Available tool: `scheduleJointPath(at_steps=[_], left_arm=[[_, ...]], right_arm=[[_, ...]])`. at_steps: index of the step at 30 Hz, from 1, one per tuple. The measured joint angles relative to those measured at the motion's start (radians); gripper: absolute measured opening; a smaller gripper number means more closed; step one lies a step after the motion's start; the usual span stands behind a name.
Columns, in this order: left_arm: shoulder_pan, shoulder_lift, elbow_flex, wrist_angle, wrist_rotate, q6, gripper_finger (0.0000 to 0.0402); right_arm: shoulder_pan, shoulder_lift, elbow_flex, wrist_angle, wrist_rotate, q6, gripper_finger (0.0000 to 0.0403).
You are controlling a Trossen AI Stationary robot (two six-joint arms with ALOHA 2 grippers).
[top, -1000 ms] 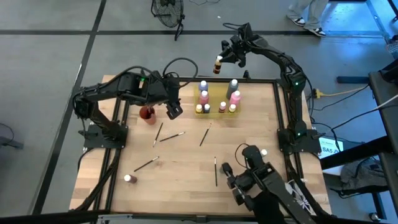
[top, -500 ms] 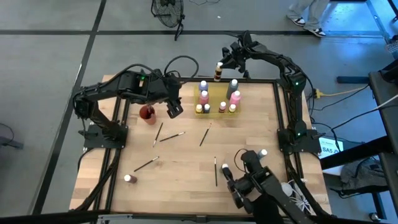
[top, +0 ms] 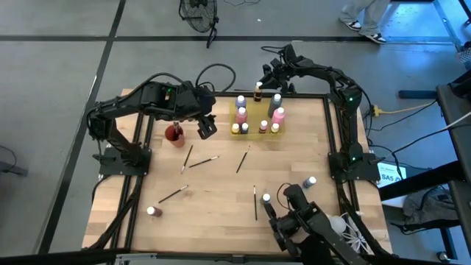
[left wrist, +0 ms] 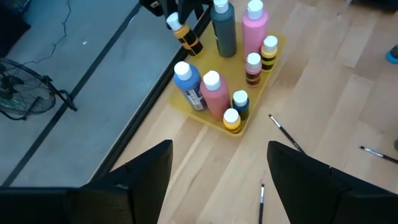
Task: Pick & Place Paint Supplies
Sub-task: Put the small yellow paint bottle into the yellow bin
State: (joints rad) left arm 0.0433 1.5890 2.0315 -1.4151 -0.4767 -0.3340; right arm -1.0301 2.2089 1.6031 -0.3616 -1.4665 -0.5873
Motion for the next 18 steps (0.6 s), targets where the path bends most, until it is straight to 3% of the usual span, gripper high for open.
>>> scheduleJointPath(at_steps=[4,18], left_arm=[[0.007,0.0,0.0,0.007,0.0,0.015,0.0258],[0.046,0.0,0.0,0.01,0.027,0.034,0.0258]], right_arm=[[0.0,0.0,-0.02,-0.001,0.015,-0.005,0.011],[0.038,-0.003,-0.029,-0.142,0.214,-0.128,0.011]])
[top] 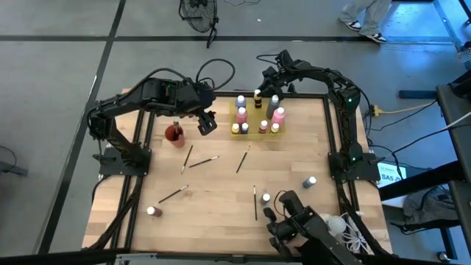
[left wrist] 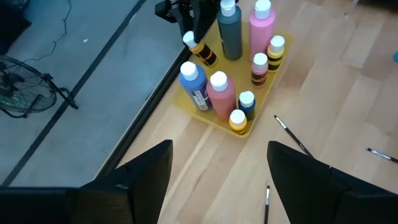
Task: Pick & Place Paint Supplies
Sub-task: Put the small yellow paint bottle into the yellow bin
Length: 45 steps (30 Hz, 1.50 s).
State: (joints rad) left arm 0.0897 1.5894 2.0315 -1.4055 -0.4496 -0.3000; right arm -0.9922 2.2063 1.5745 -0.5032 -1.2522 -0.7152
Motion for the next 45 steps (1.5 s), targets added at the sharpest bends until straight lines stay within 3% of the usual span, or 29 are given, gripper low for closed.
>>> scheduleJointPath(at_steps=[12,23,31,36,45], left_arm=[[0.012,0.0,0.0,0.0,0.03,0.04,0.0258],[0.011,0.0,0.0,0.0,0.032,0.071,0.0258],[0.012,0.0,0.0,-0.012,0.032,0.07,0.0258],[0.011,0.0,0.0,-0.024,0.026,0.071,0.0258],[0.012,0.0,0.0,-0.133,0.025,0.078,0.0258]], right_arm=[[0.005,-0.043,0.0,-0.037,0.066,-0.024,0.011],[0.014,-0.215,0.002,-0.034,0.106,-0.026,0.011],[0.126,-0.361,0.003,-0.133,0.285,-0.024,0.011],[0.19,-0.415,0.003,-0.161,0.376,0.085,0.011],[0.268,-0.501,0.003,-0.256,0.392,0.176,0.011]])
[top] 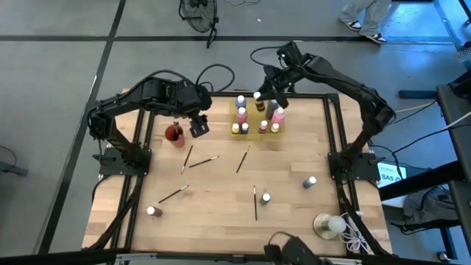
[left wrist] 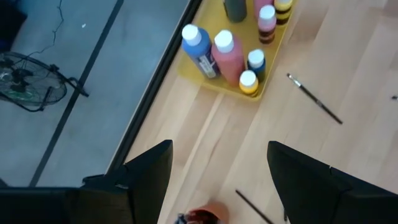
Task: Pick & Place Paint Supplies
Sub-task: Put the small yellow paint bottle into the yellow bin
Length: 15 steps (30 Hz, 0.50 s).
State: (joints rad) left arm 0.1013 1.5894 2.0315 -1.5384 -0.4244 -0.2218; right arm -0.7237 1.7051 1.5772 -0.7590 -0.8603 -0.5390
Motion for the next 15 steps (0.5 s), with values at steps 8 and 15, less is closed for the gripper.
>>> scheduleJointPath(at_steps=[8,15], left_arm=[[0.0,0.0,0.0,-0.034,-0.001,0.049,0.0258],[0.0,-0.007,0.0,-0.033,-0.001,0.121,0.0258]], right_arm=[[0.099,-0.21,0.0,-0.024,0.27,0.124,0.011],[0.153,-0.411,0.0,-0.164,0.519,0.272,0.011]])
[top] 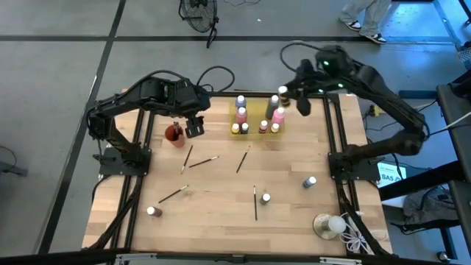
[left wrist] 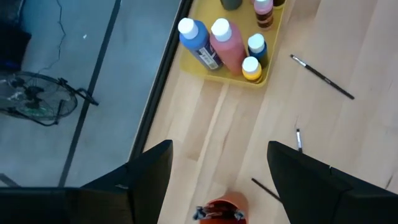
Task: Pick & Place Paint Supplies
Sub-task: Put the small yellow paint bottle into the yellow bin
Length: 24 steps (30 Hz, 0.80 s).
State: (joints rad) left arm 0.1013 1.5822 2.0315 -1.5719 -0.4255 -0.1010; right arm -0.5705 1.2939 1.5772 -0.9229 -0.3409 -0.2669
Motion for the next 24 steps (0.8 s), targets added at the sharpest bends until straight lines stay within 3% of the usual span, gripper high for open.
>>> scheduleJointPath(at_steps=[5,9,17,24], left_arm=[[0.0,-0.003,0.0,0.0,0.0,0.048,0.0258],[0.0,-0.003,0.0,0.0,0.002,0.063,0.0258],[0.0,-0.006,0.0,0.001,0.009,0.074,0.0258],[0.003,-0.007,0.0,0.001,0.01,0.092,0.0258]], right_arm=[[0.029,-0.113,-0.043,-0.055,0.079,0.1,0.011],[0.037,-0.239,-0.229,0.02,0.078,0.196,0.011],[0.037,-0.498,-0.766,0.552,0.071,0.39,0.011],[0.034,-0.549,-1.046,0.814,0.135,0.454,0.011]])
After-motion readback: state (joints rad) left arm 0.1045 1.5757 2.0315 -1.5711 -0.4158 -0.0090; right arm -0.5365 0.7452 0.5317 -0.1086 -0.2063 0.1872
